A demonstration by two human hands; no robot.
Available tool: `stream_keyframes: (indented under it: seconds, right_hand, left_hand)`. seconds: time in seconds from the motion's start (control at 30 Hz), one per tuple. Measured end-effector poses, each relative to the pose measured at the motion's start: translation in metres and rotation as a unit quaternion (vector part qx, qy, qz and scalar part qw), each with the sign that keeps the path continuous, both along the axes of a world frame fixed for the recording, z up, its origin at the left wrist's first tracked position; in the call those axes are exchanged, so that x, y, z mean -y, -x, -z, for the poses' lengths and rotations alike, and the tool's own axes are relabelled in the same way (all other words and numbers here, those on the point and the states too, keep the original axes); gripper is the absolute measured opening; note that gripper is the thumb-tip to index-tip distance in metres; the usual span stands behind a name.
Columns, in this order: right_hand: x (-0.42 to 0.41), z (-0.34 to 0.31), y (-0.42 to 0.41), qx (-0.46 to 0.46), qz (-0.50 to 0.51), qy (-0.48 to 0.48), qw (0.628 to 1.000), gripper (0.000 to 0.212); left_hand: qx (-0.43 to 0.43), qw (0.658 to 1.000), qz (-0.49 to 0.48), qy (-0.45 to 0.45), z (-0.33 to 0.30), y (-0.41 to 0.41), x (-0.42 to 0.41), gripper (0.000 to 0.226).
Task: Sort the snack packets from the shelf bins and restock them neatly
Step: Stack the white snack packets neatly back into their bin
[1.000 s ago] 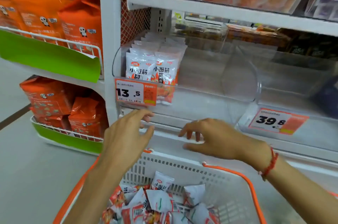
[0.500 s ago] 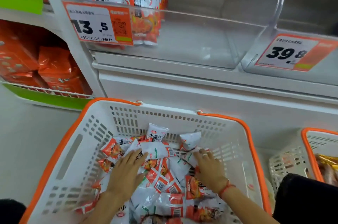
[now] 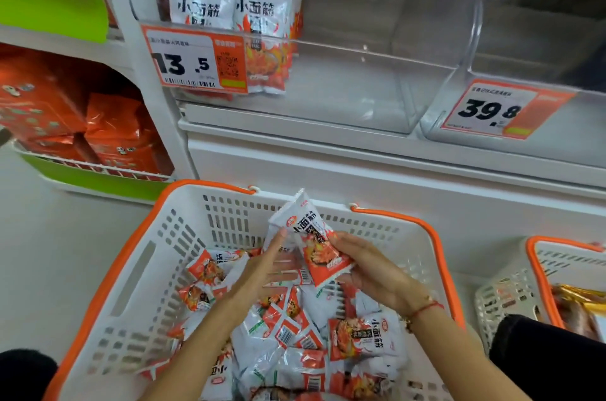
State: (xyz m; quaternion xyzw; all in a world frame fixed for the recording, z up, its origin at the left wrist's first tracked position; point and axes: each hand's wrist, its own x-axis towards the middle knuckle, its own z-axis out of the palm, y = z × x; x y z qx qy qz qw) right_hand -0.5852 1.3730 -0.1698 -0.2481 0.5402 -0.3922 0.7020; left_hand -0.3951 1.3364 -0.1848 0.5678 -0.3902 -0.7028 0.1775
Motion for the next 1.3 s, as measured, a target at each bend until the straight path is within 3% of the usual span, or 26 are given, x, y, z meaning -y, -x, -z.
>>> stream_keyframes:
  seconds: [0.07, 0.17, 0.33, 0.4, 0.53, 0.63, 0.73, 0.77, 0.9, 0.97, 1.1, 1.13, 1.17, 1.23, 1.3]
  right_hand:
    - [-0.002, -0.01, -0.013, -0.059, -0.002, 0.026, 0.998, 0.038]
    - [-0.006, -0.021, -0.025, -0.131, -0.04, 0.042, 0.99, 0.031]
    - [-0.005, -0.016, -0.036, -0.165, -0.037, 0.053, 0.984, 0.016]
    - [-0.001, -0.008, -0.042, -0.16, -0.042, 0.07, 0.984, 0.02]
    - [0.012, 0.007, -0.047, -0.181, -0.104, 0.104, 0.972, 0.018]
    - [0.022, 0.032, -0.042, -0.269, -0.124, 0.097, 0.95, 0.037]
    - [0.028, 0.074, -0.035, -0.498, -0.157, 0.099, 0.847, 0.029]
    - [0.027, 0.086, -0.038, -0.536, -0.183, 0.112, 0.816, 0.03]
    - [0.028, 0.115, -0.065, -0.615, -0.317, 0.218, 0.689, 0.052]
    - [0.03, 0.118, -0.075, -0.636, -0.31, 0.215, 0.673, 0.042]
    - [0.034, 0.111, -0.061, -0.596, -0.282, 0.211, 0.721, 0.022]
    - [0.034, 0.103, -0.051, -0.561, -0.268, 0.19, 0.76, 0.024]
    - [0.033, 0.089, -0.04, -0.494, -0.239, 0.152, 0.822, 0.026]
    - [0.028, 0.055, -0.024, -0.281, -0.167, 0.067, 0.943, 0.026]
    - [0.024, 0.029, -0.01, -0.153, -0.129, 0.015, 0.98, 0.025]
  left_hand:
    - [-0.039, 0.998, -0.036, 0.03, -0.009, 0.004, 0.001, 0.052]
    - [-0.017, 0.993, -0.056, 0.105, -0.015, 0.002, 0.002, 0.024]
    - [0.037, 0.985, -0.007, 0.168, -0.017, -0.009, 0.004, 0.038]
    - [0.042, 0.988, -0.01, 0.152, -0.01, -0.012, 0.008, 0.041]
    - [-0.021, 0.994, -0.095, 0.046, -0.001, -0.023, 0.017, 0.024]
    - [0.041, 0.979, -0.184, 0.072, 0.008, -0.054, 0.031, 0.024]
    - [0.082, 0.967, -0.22, 0.101, 0.017, -0.081, 0.04, 0.026]
    - [0.084, 0.966, -0.22, 0.105, 0.019, -0.085, 0.041, 0.024]
    - [0.073, 0.967, -0.226, 0.094, 0.027, -0.085, 0.039, 0.007]
    - [0.047, 0.968, -0.237, 0.066, 0.029, -0.085, 0.038, 0.008]
    - [0.014, 0.968, -0.25, 0.014, 0.03, -0.085, 0.036, 0.014]
    - [0.012, 0.97, -0.243, 0.011, 0.031, -0.084, 0.035, 0.015]
    - [0.013, 0.972, -0.234, 0.011, 0.03, -0.082, 0.033, 0.015]
    - [0.018, 0.977, -0.211, 0.016, 0.029, -0.076, 0.032, 0.014]
    - [0.025, 0.982, -0.185, 0.017, 0.025, -0.066, 0.031, 0.02]
